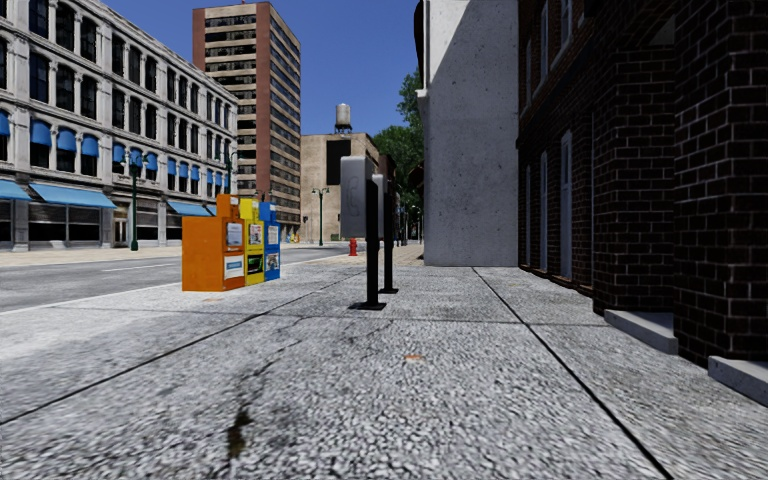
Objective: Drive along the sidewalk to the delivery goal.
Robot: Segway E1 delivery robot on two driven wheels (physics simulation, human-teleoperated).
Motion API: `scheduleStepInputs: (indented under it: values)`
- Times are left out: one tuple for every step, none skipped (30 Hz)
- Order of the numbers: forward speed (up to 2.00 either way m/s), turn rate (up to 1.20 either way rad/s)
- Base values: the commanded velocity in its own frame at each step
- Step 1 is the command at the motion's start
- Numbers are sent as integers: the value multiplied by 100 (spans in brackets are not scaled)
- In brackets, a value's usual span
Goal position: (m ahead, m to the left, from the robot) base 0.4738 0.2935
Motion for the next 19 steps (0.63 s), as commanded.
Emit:
scheduleStepInputs:
  values:
    - [0,0]
    - [0,0]
    - [0,0]
    - [0,0]
    - [0,0]
    - [0,0]
    - [0,0]
    - [0,0]
    - [0,0]
    - [0,0]
    - [0,0]
    - [0,0]
    - [0,0]
    - [0,0]
    - [0,0]
    - [0,0]
    - [0,0]
    - [0,0]
    - [0,0]
